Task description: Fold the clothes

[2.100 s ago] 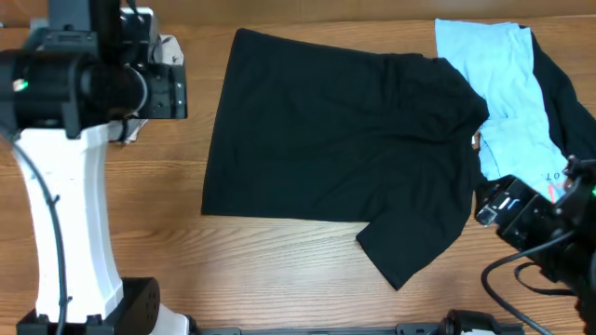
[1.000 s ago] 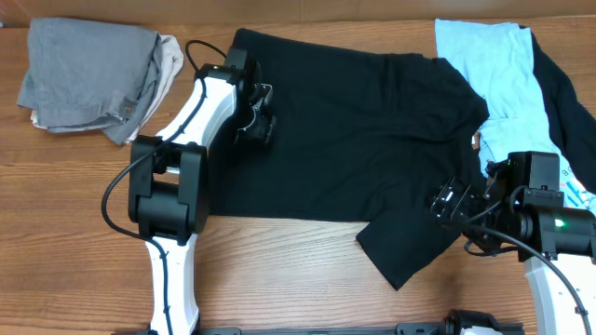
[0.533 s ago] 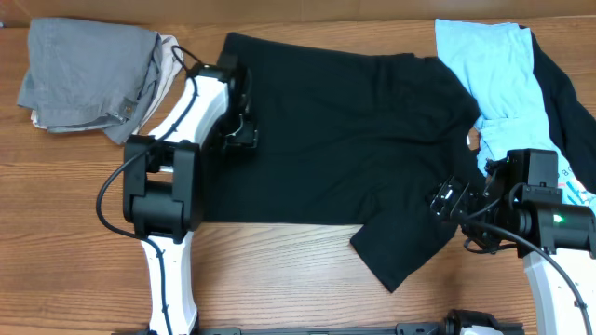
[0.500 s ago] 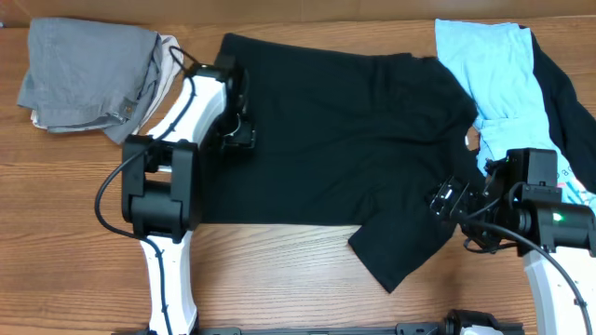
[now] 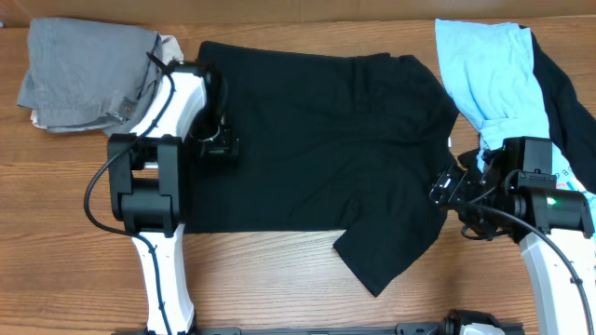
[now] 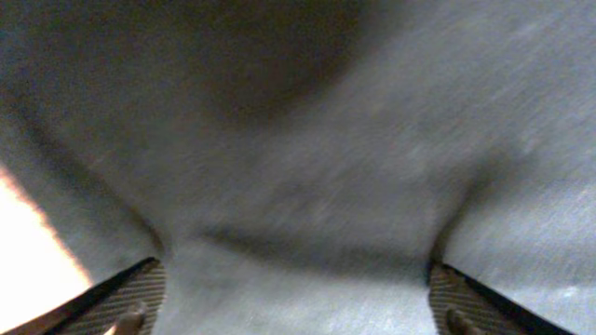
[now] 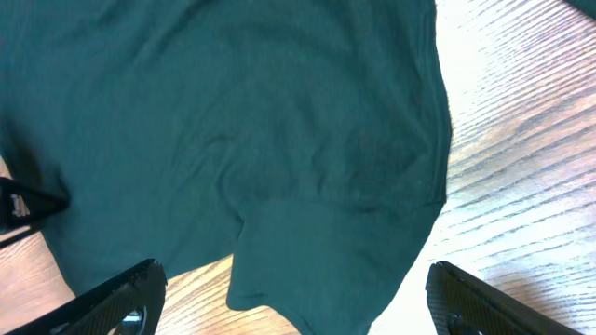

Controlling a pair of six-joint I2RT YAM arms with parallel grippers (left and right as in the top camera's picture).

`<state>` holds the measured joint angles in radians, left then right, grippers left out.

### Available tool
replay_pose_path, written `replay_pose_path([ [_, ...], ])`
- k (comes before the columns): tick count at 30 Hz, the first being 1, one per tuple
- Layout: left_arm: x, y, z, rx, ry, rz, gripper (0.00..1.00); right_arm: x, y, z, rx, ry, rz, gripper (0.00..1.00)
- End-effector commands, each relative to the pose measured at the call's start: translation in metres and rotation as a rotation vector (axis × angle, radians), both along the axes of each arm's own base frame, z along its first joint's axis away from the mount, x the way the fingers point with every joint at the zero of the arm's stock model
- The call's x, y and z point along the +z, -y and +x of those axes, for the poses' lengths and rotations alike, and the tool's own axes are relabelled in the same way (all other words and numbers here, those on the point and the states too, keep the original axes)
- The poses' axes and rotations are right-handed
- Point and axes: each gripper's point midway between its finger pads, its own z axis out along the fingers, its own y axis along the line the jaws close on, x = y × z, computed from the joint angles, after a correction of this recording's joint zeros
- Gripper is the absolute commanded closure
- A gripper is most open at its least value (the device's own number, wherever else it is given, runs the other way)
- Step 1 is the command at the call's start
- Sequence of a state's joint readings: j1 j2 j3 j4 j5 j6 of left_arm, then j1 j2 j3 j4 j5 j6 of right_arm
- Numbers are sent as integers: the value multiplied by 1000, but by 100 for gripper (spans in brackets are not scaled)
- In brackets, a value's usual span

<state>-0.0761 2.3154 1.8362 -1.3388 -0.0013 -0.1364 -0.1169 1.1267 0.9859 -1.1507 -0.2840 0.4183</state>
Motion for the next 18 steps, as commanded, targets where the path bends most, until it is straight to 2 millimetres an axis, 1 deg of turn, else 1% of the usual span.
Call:
replay_pose_path([
  [1, 45, -13, 32, -6, 95, 5, 2, 15, -4, 5, 16, 43, 9, 10],
  [2, 59, -11, 37, -5, 117, -3, 2, 21, -5, 4, 19, 53, 16, 11],
  [6, 133, -1, 55, -10, 253, -49, 1, 35, -7, -4, -8, 86, 31, 10],
  [8, 173, 3, 62, -18, 355, -59, 0, 41, -8, -12, -18, 102, 33, 7],
  [10, 210, 10, 67, -24, 470, -98, 0, 47, -9, -20, -31, 116, 39, 6],
  [11, 229, 15, 66, -26, 522, -123, 0, 49, -10, -24, -32, 123, 39, 6],
  [12, 251, 19, 61, -30, 576, -152, 0, 52, -11, -33, -37, 126, 40, 6],
  [14, 287, 19, 47, -35, 661, -166, 0, 54, -12, -43, -45, 122, 44, 6],
  [15, 298, 18, 42, -36, 687, -165, 0, 55, -12, -47, -45, 119, 45, 6],
  [18, 338, 14, 19, -41, 788, -149, 0, 55, -14, -61, -46, 101, 47, 6],
])
